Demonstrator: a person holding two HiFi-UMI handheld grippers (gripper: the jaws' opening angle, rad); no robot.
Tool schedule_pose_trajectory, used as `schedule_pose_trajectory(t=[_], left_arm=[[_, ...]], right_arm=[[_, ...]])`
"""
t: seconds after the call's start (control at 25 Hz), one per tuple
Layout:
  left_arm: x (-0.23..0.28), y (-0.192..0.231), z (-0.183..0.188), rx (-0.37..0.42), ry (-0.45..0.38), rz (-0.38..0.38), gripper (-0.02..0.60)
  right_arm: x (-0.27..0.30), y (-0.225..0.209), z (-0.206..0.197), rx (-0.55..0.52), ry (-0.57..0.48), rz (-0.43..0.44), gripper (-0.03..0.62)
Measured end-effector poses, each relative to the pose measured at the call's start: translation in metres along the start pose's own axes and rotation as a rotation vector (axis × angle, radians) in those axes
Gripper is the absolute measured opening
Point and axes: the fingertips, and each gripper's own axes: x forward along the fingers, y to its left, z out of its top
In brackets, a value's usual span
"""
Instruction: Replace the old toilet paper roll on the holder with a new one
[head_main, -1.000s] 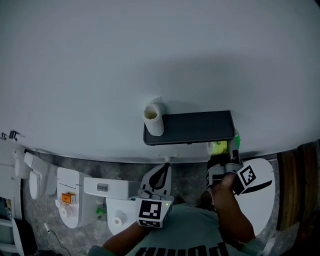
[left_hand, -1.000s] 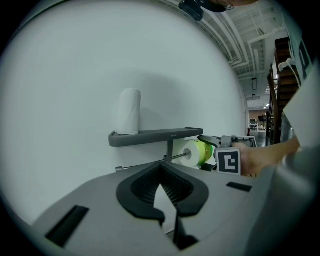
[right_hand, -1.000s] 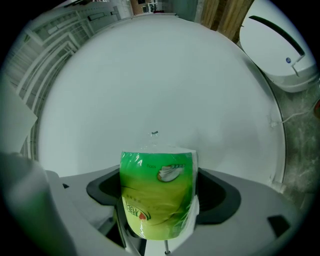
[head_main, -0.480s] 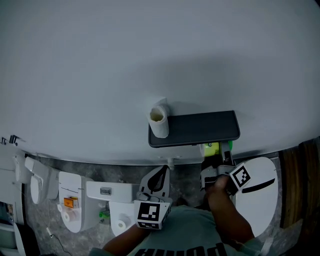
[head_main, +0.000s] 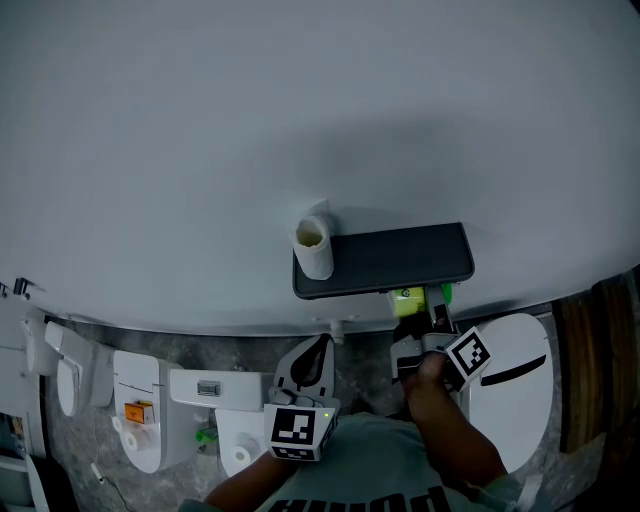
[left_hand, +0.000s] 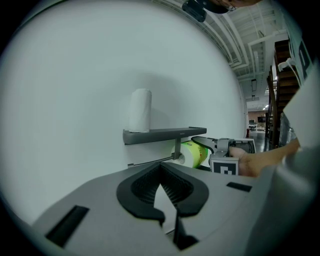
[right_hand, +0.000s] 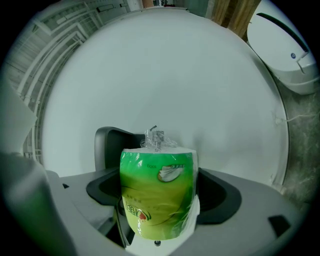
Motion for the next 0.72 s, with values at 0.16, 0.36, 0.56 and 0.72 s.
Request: schedule_pose_trajectory(t=[0.16, 0.36, 0.56, 0.72], left_arm=[[-0.001, -0.001, 0.000, -0.002, -0.001, -0.001, 0.005], [-0.003, -0.004, 0.000, 0.000, 0.001, -0.005, 0.005], [-0.003, -0.007, 0.000, 0.001, 0.000, -0.011, 0.005], [-0.003, -0.009, 0.000, -0.006, 0.000, -0.016, 0.005]], right_arm=[[-0.002, -0.003, 0.000, -0.005, -0.002, 0.005, 0.430], [-0.004, -0.003, -0.001, -0.019, 0.009, 0.019, 0.430], [-0.008, -0.006, -0.005, -0.033, 0.038, 0.026, 0.430], [-0.014, -0.004, -0.006, -0.049, 0.057, 0.030, 0.430]])
